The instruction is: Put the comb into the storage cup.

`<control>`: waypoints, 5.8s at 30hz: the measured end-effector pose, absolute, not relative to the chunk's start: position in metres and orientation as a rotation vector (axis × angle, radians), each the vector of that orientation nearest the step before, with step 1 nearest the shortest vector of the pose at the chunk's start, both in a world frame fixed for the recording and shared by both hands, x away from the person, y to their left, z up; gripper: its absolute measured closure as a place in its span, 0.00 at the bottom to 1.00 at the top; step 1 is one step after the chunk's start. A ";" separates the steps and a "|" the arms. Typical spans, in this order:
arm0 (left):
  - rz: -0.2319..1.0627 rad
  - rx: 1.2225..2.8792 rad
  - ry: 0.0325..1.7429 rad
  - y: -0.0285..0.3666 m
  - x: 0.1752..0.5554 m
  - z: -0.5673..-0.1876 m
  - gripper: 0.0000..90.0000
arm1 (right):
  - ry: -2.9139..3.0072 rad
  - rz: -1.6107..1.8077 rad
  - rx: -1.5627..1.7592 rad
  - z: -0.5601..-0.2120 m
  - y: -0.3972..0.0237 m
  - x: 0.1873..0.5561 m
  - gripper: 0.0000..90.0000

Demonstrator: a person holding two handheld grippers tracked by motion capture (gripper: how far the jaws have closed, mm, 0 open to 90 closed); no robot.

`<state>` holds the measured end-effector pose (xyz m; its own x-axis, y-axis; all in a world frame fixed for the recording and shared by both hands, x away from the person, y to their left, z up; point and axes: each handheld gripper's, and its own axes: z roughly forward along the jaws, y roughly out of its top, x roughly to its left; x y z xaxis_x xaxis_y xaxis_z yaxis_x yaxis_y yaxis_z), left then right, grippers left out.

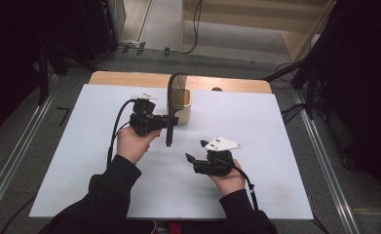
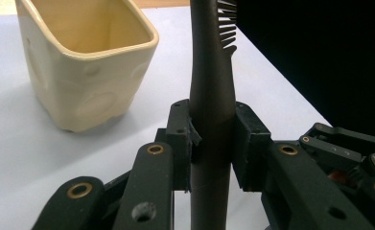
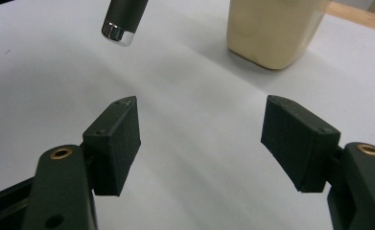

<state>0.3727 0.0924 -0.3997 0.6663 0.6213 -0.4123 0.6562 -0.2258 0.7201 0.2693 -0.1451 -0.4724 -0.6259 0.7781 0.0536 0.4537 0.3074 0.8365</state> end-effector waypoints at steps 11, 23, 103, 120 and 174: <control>-0.049 1.927 0.984 0.092 0.372 -0.400 0.81 | 2.298 1.148 1.019 -0.475 -0.153 0.264 0.31; -0.050 1.914 0.969 0.098 0.374 -0.398 0.81 | 2.343 1.142 1.015 -0.476 -0.175 0.262 0.31; 0.057 1.890 0.857 0.063 0.447 -0.341 0.80 | 2.354 1.142 1.147 -0.474 -0.253 0.238 0.31; 0.139 1.870 0.887 0.063 0.474 -0.334 0.80 | 2.349 1.149 1.146 -0.473 -0.254 0.239 0.31; 0.206 1.871 0.922 0.060 0.486 -0.382 0.80 | 2.353 1.159 1.137 -0.472 -0.252 0.241 0.31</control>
